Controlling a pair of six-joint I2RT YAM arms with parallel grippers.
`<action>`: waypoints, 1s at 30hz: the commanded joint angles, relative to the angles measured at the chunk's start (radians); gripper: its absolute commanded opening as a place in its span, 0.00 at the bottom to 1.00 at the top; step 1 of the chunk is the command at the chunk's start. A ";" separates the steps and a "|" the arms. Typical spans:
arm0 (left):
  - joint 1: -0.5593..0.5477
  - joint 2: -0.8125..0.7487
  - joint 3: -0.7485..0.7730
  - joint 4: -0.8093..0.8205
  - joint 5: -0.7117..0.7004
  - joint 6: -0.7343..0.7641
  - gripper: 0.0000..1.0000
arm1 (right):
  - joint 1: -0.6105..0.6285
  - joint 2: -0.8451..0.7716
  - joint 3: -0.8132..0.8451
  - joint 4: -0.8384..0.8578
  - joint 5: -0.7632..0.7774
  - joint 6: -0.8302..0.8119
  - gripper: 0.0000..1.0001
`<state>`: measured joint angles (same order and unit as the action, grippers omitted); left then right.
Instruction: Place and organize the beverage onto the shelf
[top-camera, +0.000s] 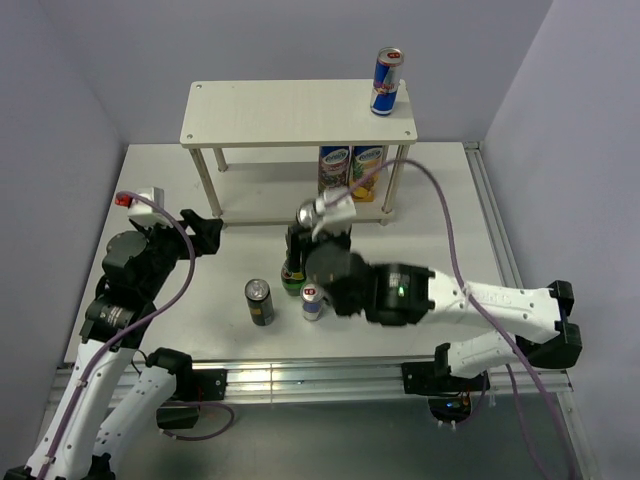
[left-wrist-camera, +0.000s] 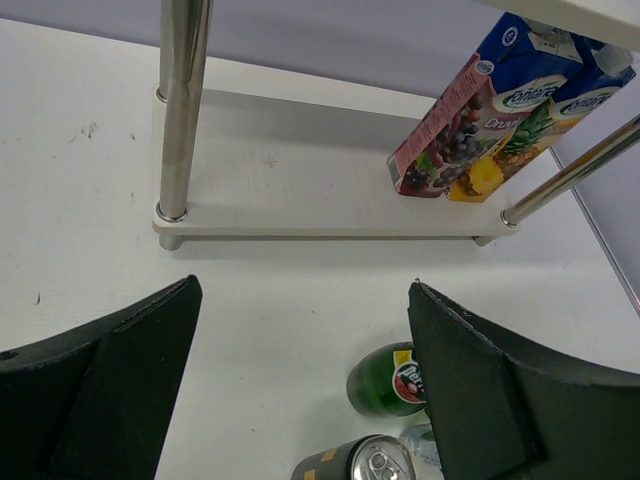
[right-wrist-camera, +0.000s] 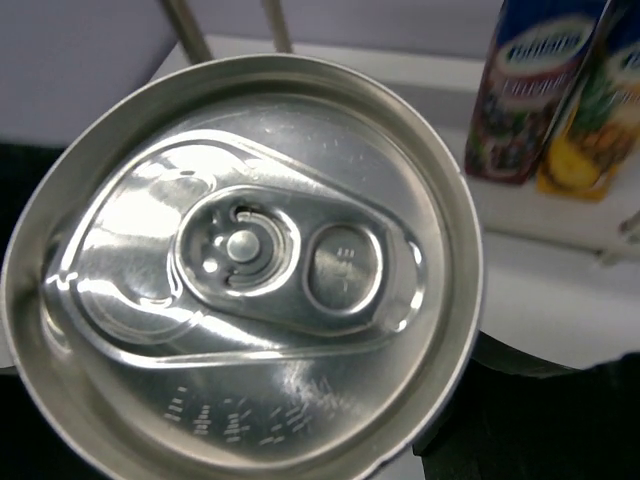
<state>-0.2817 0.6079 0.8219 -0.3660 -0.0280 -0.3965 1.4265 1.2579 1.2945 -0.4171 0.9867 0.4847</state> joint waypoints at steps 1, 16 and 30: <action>0.010 -0.016 0.016 0.013 -0.030 0.008 0.91 | -0.176 0.092 0.289 0.170 -0.205 -0.352 0.00; 0.036 -0.025 0.017 0.002 -0.052 0.002 0.92 | -0.495 0.709 1.176 0.052 -0.559 -0.431 0.00; 0.042 -0.023 0.016 0.006 -0.027 0.001 0.92 | -0.571 0.844 1.256 0.164 -0.606 -0.437 0.00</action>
<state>-0.2451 0.5915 0.8219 -0.3801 -0.0650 -0.3973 0.8700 2.1223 2.4760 -0.4137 0.3943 0.0727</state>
